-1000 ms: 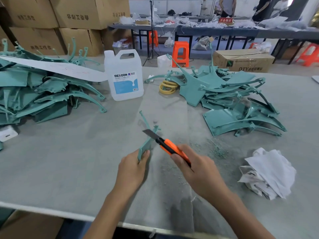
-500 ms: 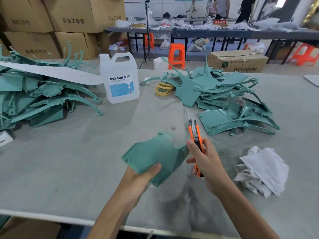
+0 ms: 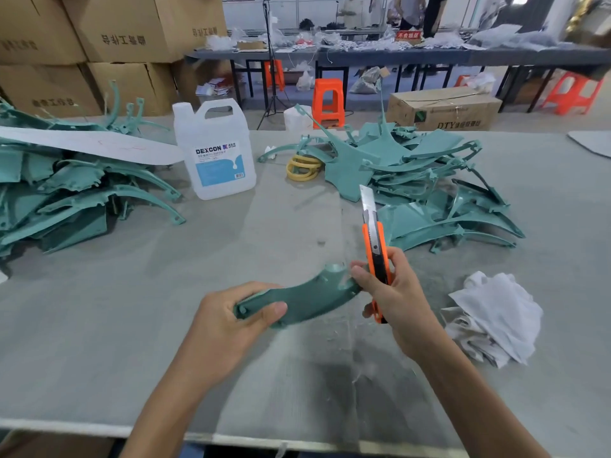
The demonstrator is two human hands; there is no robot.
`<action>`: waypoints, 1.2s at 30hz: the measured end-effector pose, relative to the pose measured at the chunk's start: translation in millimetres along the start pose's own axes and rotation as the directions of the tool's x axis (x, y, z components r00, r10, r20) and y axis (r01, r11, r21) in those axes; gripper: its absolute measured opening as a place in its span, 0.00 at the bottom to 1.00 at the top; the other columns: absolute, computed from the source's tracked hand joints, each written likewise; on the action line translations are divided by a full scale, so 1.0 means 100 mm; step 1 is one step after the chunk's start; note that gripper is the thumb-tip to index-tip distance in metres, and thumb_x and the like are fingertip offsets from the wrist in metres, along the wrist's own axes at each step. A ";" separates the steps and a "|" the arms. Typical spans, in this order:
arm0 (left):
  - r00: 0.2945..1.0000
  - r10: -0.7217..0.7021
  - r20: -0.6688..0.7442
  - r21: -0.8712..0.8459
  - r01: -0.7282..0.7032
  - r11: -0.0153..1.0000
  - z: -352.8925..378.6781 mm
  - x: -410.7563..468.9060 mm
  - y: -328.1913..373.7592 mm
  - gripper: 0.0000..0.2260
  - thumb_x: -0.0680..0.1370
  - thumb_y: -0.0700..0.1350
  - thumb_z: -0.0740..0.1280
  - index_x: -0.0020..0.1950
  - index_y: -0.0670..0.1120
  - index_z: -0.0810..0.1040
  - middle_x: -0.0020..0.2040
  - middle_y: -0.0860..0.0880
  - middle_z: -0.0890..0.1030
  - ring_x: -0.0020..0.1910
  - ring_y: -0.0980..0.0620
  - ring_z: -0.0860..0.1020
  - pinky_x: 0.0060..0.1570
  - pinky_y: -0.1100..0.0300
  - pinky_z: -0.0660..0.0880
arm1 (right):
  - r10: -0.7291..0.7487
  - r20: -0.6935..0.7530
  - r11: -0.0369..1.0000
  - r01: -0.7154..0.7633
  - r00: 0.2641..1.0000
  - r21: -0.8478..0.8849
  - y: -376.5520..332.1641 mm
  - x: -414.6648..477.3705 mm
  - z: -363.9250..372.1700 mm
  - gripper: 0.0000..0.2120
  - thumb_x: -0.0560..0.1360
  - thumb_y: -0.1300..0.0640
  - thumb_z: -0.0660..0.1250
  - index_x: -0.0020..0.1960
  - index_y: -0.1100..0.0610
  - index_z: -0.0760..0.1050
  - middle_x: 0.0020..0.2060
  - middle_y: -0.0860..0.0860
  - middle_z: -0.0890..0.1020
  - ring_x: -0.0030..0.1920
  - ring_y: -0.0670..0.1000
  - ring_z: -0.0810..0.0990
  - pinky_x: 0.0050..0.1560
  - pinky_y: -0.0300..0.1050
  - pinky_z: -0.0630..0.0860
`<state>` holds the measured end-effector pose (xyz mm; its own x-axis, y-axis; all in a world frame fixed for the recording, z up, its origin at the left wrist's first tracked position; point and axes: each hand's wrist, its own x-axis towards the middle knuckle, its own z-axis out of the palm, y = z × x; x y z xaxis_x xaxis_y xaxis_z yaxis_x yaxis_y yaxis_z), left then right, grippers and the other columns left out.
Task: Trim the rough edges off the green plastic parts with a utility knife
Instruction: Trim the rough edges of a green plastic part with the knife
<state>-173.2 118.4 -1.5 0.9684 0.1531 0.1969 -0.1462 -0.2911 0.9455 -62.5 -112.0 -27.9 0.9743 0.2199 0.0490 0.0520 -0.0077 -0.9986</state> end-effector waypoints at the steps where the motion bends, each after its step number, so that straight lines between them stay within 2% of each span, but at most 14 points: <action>1: 1.000 0.028 -0.002 0.073 -0.028 0.997 -0.02 0.00 0.02 0.08 0.75 0.48 0.73 0.53 0.55 0.86 0.48 0.54 0.87 0.48 0.56 0.84 0.49 0.64 0.78 | -0.027 0.003 0.999 0.027 1.000 -0.047 -0.02 -0.01 -0.01 0.10 0.77 0.53 0.73 0.50 0.43 0.73 0.41 0.53 0.81 0.38 0.54 0.79 0.31 0.43 0.77; 4: 0.997 0.077 -0.027 0.336 -0.063 0.940 -0.06 0.01 -0.03 0.08 0.78 0.46 0.71 0.53 0.57 0.86 0.50 0.63 0.85 0.49 0.64 0.82 0.51 0.67 0.76 | -0.081 -0.008 0.977 0.077 0.997 -0.201 -0.04 -0.08 -0.08 0.07 0.78 0.46 0.71 0.48 0.39 0.73 0.33 0.45 0.76 0.31 0.46 0.74 0.28 0.44 0.76; 6: 0.998 0.063 -0.021 0.456 -0.047 0.889 -0.06 -0.02 -0.11 0.09 0.78 0.43 0.73 0.54 0.56 0.86 0.50 0.66 0.84 0.51 0.66 0.81 0.52 0.67 0.75 | -0.054 0.026 0.959 0.059 0.998 -0.277 -0.01 -0.17 -0.14 0.04 0.78 0.42 0.69 0.49 0.38 0.74 0.35 0.48 0.81 0.31 0.46 0.75 0.27 0.44 0.76; 8: 0.998 0.058 -0.036 0.508 -0.032 0.861 -0.03 -0.06 -0.17 0.08 0.75 0.45 0.75 0.53 0.56 0.87 0.49 0.67 0.84 0.50 0.66 0.82 0.52 0.68 0.75 | -0.021 0.087 0.905 0.056 0.996 -0.421 0.02 -0.26 -0.24 0.06 0.76 0.37 0.67 0.51 0.37 0.74 0.36 0.48 0.83 0.29 0.43 0.76 0.28 0.42 0.74; 10: 0.999 0.034 -0.022 0.545 -0.016 0.838 0.00 -0.11 -0.21 0.10 0.71 0.53 0.79 0.51 0.58 0.86 0.50 0.70 0.82 0.51 0.66 0.81 0.54 0.68 0.75 | -0.016 0.164 0.793 0.113 0.986 -0.598 0.04 -0.34 -0.38 0.12 0.75 0.32 0.62 0.50 0.38 0.74 0.34 0.47 0.82 0.28 0.44 0.77 0.29 0.45 0.73; 12: 0.990 -0.099 0.103 0.630 0.012 0.777 0.06 -0.21 -0.26 0.23 0.64 0.70 0.75 0.56 0.64 0.80 0.56 0.74 0.76 0.57 0.68 0.76 0.59 0.67 0.72 | -0.012 0.217 0.709 0.161 0.976 -0.686 0.06 -0.42 -0.51 0.17 0.74 0.28 0.58 0.49 0.40 0.73 0.34 0.46 0.81 0.29 0.45 0.77 0.30 0.45 0.72; 14: 0.942 -0.246 0.229 0.703 0.015 0.711 0.13 -0.30 -0.34 0.36 0.58 0.80 0.67 0.62 0.67 0.74 0.69 0.74 0.66 0.70 0.67 0.65 0.68 0.65 0.64 | -0.015 0.219 0.656 0.176 0.976 -0.734 0.05 -0.48 -0.63 0.22 0.74 0.26 0.55 0.49 0.42 0.73 0.33 0.44 0.80 0.29 0.44 0.77 0.31 0.42 0.70; 16: 0.939 -0.255 0.230 0.732 0.006 0.681 0.19 -0.31 -0.40 0.38 0.60 0.83 0.62 0.64 0.65 0.72 0.74 0.70 0.61 0.73 0.64 0.59 0.70 0.65 0.55 | -0.016 0.234 0.586 0.199 0.972 -0.785 0.06 -0.52 -0.72 0.22 0.74 0.27 0.54 0.49 0.44 0.72 0.33 0.42 0.80 0.31 0.44 0.78 0.30 0.40 0.68; 19: 0.979 -0.135 0.152 0.775 -0.034 0.631 0.32 -0.16 -0.42 0.35 0.64 0.82 0.57 0.59 0.60 0.72 0.74 0.61 0.66 0.73 0.59 0.61 0.70 0.62 0.54 | -0.033 0.299 0.472 0.279 0.954 -0.836 0.07 -0.55 -0.74 0.21 0.75 0.28 0.53 0.48 0.43 0.72 0.36 0.35 0.78 0.34 0.41 0.77 0.30 0.37 0.65; 23: 0.973 -0.178 0.149 0.788 -0.008 0.616 0.47 0.12 -0.54 0.47 0.63 0.83 0.56 0.76 0.58 0.61 0.82 0.55 0.54 0.80 0.57 0.49 0.78 0.51 0.44 | -0.033 0.353 0.353 0.342 0.935 -0.871 0.09 -0.57 -0.72 0.19 0.77 0.30 0.54 0.46 0.45 0.71 0.32 0.41 0.78 0.32 0.41 0.75 0.32 0.38 0.66; 25: 0.967 -0.208 0.145 0.777 0.019 0.629 0.51 0.18 -0.64 0.50 0.64 0.83 0.56 0.80 0.58 0.56 0.82 0.56 0.52 0.80 0.58 0.46 0.78 0.51 0.39 | 0.003 0.357 0.336 0.335 0.934 -0.880 0.12 -0.59 -0.73 0.20 0.77 0.30 0.53 0.47 0.45 0.70 0.33 0.42 0.77 0.32 0.42 0.74 0.35 0.41 0.68; 28: 0.975 -0.175 0.138 0.764 0.008 0.645 0.51 0.18 -0.75 0.52 0.63 0.84 0.54 0.81 0.57 0.55 0.82 0.57 0.53 0.80 0.60 0.46 0.78 0.53 0.37 | 0.062 0.349 0.314 0.313 0.935 -0.896 0.16 -0.61 -0.72 0.18 0.77 0.30 0.53 0.49 0.44 0.67 0.33 0.42 0.74 0.32 0.44 0.71 0.33 0.42 0.65; 32: 0.975 -0.167 0.148 0.756 -0.003 0.655 0.51 0.19 -0.78 0.54 0.62 0.85 0.53 0.81 0.56 0.57 0.82 0.57 0.54 0.80 0.60 0.48 0.78 0.52 0.36 | 0.056 0.260 0.264 0.236 0.964 -0.935 0.15 -0.48 -0.72 0.16 0.80 0.33 0.55 0.53 0.45 0.70 0.38 0.44 0.80 0.39 0.49 0.80 0.38 0.47 0.72; 36: 0.975 -0.168 0.144 0.755 0.001 0.656 0.51 0.19 -0.76 0.52 0.62 0.84 0.56 0.80 0.57 0.58 0.81 0.57 0.55 0.79 0.61 0.48 0.78 0.53 0.36 | 0.020 0.304 0.301 0.284 0.952 -0.910 0.16 -0.47 -0.67 0.19 0.77 0.32 0.53 0.50 0.46 0.68 0.32 0.45 0.76 0.33 0.47 0.75 0.37 0.50 0.73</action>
<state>-133.1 95.2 -83.0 0.9981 0.0618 -0.0042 0.0578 -0.9037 0.4242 -93.2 -188.0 -44.9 0.8624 0.5057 0.0209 0.4920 -0.8278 -0.2696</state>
